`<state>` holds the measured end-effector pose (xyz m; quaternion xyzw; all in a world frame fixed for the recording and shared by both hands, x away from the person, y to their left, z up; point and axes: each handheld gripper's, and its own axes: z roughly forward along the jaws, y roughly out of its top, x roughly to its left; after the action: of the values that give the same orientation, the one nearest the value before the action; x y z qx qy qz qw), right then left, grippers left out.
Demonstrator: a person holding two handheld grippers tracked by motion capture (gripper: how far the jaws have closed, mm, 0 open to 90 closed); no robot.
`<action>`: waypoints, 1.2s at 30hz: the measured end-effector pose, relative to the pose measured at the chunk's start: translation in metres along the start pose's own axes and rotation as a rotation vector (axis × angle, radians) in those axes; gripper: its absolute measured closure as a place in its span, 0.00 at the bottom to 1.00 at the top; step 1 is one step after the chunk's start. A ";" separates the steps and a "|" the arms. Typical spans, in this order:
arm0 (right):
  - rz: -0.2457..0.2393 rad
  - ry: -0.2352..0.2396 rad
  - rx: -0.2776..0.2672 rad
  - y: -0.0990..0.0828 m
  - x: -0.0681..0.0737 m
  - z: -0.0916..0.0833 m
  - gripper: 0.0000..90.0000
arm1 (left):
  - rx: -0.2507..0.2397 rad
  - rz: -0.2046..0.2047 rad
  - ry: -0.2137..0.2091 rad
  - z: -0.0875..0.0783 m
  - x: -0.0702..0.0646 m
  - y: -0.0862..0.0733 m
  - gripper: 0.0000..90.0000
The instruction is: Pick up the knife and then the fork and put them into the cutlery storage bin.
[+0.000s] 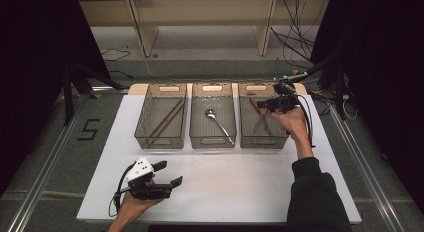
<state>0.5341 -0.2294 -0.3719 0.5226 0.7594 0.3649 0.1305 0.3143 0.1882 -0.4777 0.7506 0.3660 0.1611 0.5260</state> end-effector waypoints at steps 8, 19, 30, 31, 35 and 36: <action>-0.014 0.026 -0.022 -0.002 0.004 -0.007 0.46 | 0.000 0.000 0.001 0.000 0.000 0.000 0.19; -0.050 0.083 -0.099 -0.022 0.016 -0.026 0.42 | 0.001 -0.004 -0.001 0.000 0.000 0.000 0.19; -0.131 0.166 -0.161 -0.061 0.043 -0.050 0.39 | 0.003 -0.006 -0.001 0.001 -0.001 0.000 0.19; -0.139 0.169 -0.164 -0.065 0.045 -0.051 0.38 | 0.003 -0.006 -0.001 0.001 -0.001 0.000 0.19; -0.160 0.186 -0.169 -0.081 0.052 -0.056 0.38 | 0.007 -0.007 0.000 0.001 0.000 0.000 0.19; -0.161 0.188 -0.172 -0.085 0.053 -0.057 0.38 | 0.007 -0.007 -0.001 0.001 0.000 0.000 0.19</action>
<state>0.4200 -0.2221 -0.3809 0.4106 0.7737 0.4643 0.1316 0.3143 0.1874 -0.4783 0.7511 0.3691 0.1576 0.5243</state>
